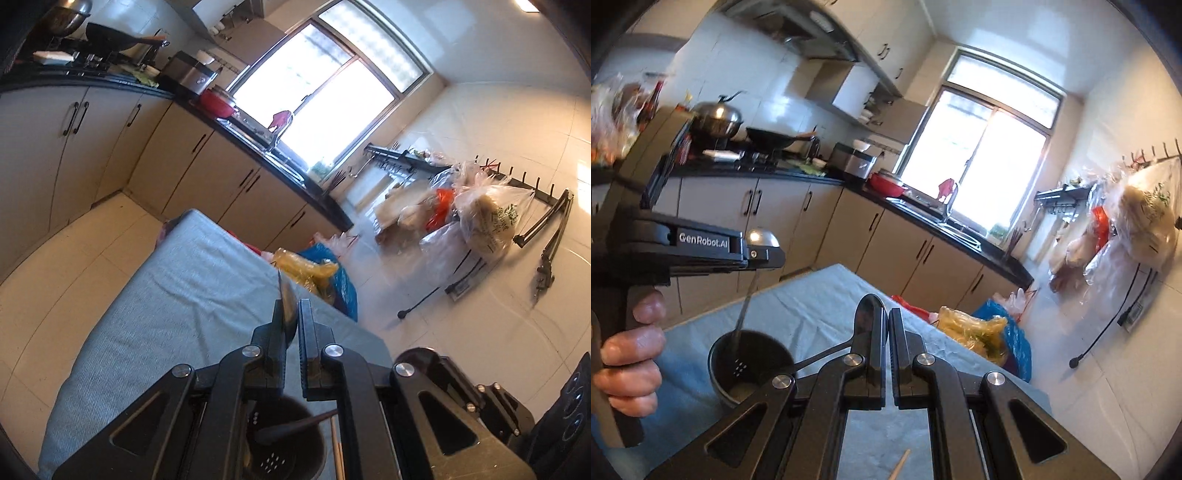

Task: Organize utensils
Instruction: 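Carry the left tool's spoon over the black holder while the right tool carries its spoon there, then open the left tool to drop its spoon in the holder while the right tool releases its spoon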

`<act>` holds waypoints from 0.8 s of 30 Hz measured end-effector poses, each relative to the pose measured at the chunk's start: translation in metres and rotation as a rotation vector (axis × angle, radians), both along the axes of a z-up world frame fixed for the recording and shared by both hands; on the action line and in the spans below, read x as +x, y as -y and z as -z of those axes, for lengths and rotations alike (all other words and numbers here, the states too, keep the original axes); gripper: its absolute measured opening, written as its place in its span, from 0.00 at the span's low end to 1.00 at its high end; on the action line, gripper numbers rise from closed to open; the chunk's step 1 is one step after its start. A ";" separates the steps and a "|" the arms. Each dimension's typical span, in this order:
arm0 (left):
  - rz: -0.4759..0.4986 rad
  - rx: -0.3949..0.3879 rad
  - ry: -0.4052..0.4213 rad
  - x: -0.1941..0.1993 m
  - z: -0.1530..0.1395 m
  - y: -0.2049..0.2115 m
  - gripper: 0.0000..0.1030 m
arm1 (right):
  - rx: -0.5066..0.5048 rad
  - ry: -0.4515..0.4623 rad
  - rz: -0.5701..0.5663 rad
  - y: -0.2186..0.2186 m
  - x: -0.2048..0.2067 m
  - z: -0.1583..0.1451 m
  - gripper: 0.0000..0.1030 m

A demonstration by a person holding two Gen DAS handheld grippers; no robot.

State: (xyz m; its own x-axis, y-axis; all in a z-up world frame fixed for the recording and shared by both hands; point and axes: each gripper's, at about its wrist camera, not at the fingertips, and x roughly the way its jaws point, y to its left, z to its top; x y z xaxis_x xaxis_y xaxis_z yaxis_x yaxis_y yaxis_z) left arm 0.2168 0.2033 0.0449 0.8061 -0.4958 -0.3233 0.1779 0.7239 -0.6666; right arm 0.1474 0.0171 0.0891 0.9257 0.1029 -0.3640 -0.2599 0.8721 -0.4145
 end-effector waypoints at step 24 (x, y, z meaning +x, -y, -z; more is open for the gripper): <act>0.035 0.057 -0.016 -0.027 -0.005 -0.005 0.18 | 0.254 -0.248 -0.052 0.022 0.005 0.001 0.05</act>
State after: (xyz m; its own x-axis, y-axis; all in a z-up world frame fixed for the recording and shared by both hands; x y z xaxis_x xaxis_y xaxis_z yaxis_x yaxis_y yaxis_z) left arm 0.1896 0.2086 0.0498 0.7831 -0.5040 -0.3643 0.1933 0.7541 -0.6277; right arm 0.1527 -0.0047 0.0881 0.8033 0.2640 -0.5339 -0.3726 0.9221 -0.1046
